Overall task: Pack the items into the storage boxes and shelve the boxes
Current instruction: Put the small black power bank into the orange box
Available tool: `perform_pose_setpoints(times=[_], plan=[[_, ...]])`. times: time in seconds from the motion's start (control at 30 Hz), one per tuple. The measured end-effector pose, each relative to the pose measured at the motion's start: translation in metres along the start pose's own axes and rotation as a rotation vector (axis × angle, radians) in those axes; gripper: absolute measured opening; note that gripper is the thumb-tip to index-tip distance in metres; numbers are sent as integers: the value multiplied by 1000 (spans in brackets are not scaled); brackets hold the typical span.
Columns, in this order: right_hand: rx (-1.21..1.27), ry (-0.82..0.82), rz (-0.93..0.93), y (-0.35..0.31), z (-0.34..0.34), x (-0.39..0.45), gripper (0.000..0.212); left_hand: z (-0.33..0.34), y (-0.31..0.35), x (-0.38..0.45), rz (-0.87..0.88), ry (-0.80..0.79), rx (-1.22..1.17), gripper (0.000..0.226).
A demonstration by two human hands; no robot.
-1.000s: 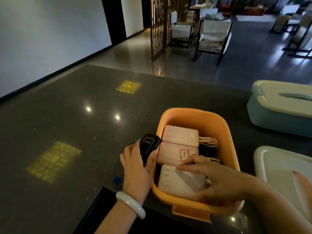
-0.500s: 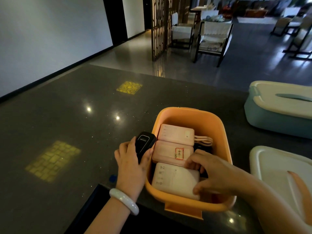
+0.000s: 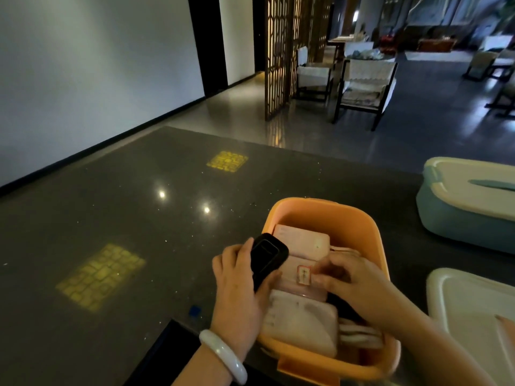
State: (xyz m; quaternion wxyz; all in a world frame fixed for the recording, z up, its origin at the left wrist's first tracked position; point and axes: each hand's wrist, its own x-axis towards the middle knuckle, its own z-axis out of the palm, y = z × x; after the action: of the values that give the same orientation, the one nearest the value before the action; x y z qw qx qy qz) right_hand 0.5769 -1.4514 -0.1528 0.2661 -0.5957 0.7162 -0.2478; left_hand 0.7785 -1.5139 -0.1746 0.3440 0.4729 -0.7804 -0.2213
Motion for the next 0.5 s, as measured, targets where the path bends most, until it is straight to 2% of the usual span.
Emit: perform_pose_setpoints(times=[0.07,0.17,0.3,0.37,0.43,0.5], plan=[[144,58,-19,-9,-2,5,8,4,9,2,43,6,-24,65],[410,61,37,-23,-5,14,17,10,19,8,117,-17,-56,63],[588,55,74,-29,-13,28,17,10,19,28,172,-124,-86,65],[661,117,96,-27,-23,36,15,3,14,41,130,-217,-157,67],[619,250,107,-20,-38,48,12,-2,2,53,-6,-293,-202,70],[551,399,100,-11,-51,63,15,-1,-12,61,-126,-383,-145,67]])
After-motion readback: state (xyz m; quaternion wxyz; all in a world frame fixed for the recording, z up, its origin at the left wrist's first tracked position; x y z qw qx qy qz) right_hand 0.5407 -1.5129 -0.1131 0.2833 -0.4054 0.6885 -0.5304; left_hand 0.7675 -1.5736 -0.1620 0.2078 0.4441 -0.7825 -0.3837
